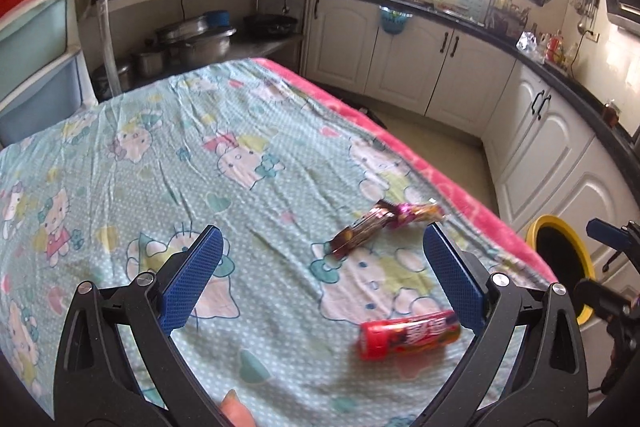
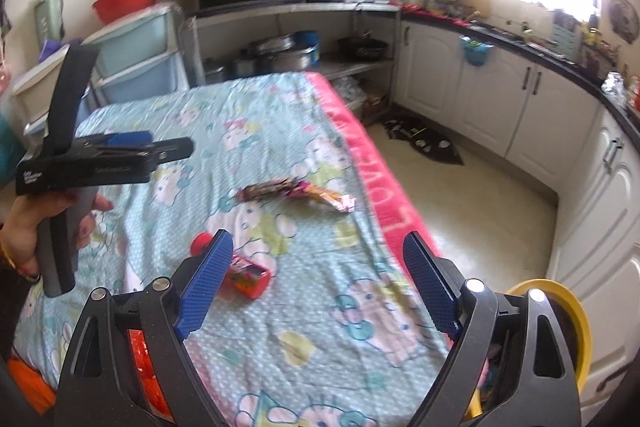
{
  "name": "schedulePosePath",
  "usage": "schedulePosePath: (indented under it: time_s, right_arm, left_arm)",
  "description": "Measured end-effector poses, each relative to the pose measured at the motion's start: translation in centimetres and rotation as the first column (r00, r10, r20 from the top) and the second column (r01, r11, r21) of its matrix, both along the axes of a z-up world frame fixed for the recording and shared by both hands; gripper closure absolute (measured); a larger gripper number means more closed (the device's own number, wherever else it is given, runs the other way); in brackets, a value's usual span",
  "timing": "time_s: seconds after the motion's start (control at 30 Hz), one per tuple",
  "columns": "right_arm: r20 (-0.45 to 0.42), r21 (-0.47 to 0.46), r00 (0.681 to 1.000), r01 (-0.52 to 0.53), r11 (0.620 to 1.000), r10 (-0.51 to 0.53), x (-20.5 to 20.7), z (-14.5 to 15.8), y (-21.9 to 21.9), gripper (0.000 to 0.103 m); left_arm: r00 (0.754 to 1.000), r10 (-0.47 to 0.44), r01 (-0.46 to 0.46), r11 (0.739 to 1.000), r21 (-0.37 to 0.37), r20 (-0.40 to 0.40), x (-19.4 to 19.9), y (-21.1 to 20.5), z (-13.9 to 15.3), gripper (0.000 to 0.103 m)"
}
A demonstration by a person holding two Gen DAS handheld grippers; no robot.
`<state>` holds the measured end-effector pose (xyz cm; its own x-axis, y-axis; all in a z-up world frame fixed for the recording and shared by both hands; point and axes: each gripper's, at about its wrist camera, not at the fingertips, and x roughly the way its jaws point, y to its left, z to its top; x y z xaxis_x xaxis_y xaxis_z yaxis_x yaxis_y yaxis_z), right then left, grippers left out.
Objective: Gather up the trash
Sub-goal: 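Move both tools back from the bin toward the bed, then grasp the red candy tube with the right gripper while the left grasps the chocolate bar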
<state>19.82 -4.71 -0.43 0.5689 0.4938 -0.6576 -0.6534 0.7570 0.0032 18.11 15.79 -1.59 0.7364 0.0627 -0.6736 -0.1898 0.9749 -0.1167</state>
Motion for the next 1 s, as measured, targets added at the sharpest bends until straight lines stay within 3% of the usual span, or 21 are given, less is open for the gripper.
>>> schedulePosePath:
  time_s: [0.37, 0.7, 0.87, 1.0]
  right_arm:
    - [-0.107, -0.087, 0.973, -0.216, 0.973, 0.206, 0.8, -5.2, 5.3, 0.020]
    - [-0.170, -0.145, 0.920, -0.377, 0.915, 0.352, 1.4, -8.6, 8.6, 0.034]
    - [-0.184, -0.175, 0.893, -0.442, 0.880, 0.412, 1.3, -9.6, 9.9, 0.048]
    - [-0.177, -0.174, 0.886, -0.456, 0.873, 0.428, 1.2, -10.1, 9.8, 0.054]
  left_arm:
    - [0.988, -0.126, 0.124, 0.992, -0.031, -0.087, 3.6, -0.6, -3.7, 0.012]
    - [0.957, -0.246, 0.242, 0.969, -0.047, -0.155, 7.7, -1.0, -6.0, 0.033]
    - [0.928, -0.307, 0.303, 0.951, -0.051, -0.209, 9.1, -1.2, -7.5, 0.040]
    - [0.915, -0.336, 0.329, 0.942, -0.067, -0.225, 9.5, -1.3, -8.3, 0.063]
